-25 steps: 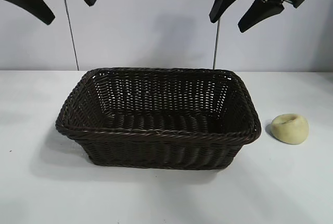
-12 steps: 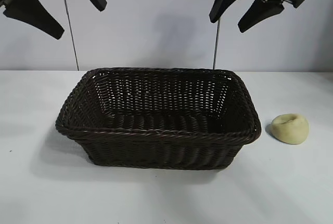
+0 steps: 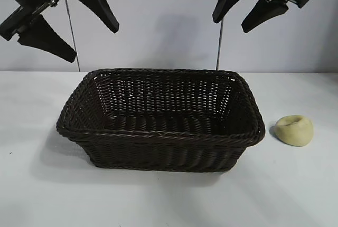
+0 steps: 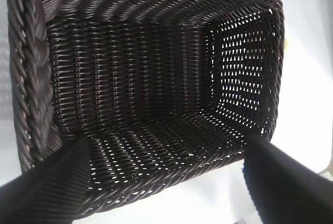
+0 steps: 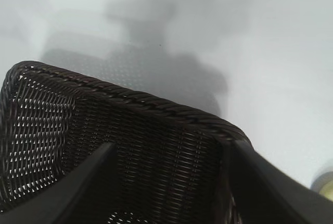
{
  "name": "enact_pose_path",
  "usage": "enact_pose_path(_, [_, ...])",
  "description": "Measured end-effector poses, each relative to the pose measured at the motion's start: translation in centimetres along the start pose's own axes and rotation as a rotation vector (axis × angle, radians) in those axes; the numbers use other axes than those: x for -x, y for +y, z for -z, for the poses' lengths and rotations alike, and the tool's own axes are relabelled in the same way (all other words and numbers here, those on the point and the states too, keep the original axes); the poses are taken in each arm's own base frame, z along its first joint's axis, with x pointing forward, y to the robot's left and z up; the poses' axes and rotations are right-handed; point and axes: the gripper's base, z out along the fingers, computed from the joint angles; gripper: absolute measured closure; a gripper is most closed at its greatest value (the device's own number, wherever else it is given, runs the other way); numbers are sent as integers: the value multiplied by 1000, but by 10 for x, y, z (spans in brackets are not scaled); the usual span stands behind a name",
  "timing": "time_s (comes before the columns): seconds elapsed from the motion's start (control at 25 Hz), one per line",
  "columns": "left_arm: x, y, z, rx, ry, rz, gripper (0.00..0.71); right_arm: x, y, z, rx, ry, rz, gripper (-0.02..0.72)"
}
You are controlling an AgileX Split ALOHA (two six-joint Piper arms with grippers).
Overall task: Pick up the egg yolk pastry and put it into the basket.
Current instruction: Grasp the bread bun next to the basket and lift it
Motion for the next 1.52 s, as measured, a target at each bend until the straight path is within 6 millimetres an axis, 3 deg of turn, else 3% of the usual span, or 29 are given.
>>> enact_pose_path(0.52, [0,0,0,-2,-5,1,125,-5,-6,2,-11,58,-5,249])
enact_pose_path(0.96, [0,0,0,-2,3,-3,125,-17,-90,30,-119,173,-176,249])
enact_pose_path(1.16, [0,0,0,-2,4,-3,125,-21,-105,36,-193,202,-165,249])
enact_pose_path(1.32, [0,0,0,-2,4,-3,125,-29,-110,28,-215,228,-163,249])
enact_pose_path(1.52, [0,0,0,-2,4,-3,125,-56,-121,-4,-208,331,-200,218])
